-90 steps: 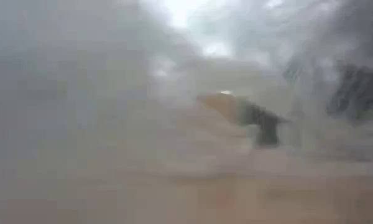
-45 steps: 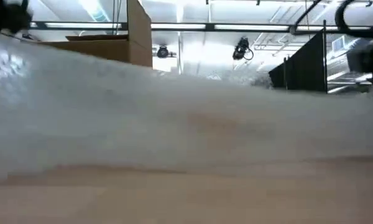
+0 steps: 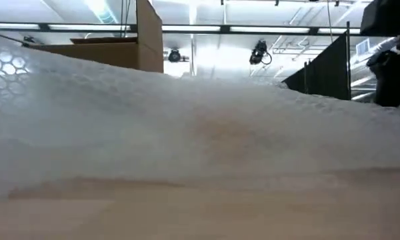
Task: Wrap mug
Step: Wrap the yellow mug using the transparent bubble wrap
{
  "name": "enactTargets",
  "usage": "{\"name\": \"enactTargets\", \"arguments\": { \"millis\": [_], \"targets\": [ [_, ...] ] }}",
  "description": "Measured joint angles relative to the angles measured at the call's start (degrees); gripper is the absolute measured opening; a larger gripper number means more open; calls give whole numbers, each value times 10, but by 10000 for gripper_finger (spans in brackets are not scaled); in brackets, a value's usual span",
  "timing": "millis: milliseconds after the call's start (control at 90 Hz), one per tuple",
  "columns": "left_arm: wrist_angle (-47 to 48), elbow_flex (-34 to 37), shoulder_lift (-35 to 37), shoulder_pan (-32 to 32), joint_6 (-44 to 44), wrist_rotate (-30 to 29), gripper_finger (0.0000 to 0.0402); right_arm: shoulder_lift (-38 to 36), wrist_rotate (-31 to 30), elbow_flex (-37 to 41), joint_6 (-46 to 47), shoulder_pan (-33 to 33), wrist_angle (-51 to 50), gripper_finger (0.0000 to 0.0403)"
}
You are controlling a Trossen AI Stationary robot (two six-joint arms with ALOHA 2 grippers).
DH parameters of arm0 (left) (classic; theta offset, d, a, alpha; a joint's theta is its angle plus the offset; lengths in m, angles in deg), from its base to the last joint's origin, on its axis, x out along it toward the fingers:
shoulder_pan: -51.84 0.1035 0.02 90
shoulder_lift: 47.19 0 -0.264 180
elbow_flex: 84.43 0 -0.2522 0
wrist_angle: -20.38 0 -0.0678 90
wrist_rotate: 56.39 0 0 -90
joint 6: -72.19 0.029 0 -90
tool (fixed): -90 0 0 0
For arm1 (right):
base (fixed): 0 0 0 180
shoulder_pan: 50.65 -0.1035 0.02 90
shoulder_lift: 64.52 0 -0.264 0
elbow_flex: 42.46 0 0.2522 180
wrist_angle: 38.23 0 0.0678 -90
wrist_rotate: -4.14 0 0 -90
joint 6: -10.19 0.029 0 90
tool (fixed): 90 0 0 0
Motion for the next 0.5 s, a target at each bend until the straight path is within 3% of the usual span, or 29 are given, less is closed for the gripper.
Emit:
{"name": "enactTargets", "arguments": {
  "millis": [133, 278, 500],
  "targets": [
    [-79, 38, -28, 10, 56, -6, 137, 39, 119, 5, 22, -1, 27, 293],
    [-145, 75, -64, 43, 62, -84, 137, 47, 228, -2, 94, -13, 22, 293],
    [-258, 109, -143, 120, 135, -92, 137, 25, 167, -51, 48, -23, 3, 293]
  ]
}}
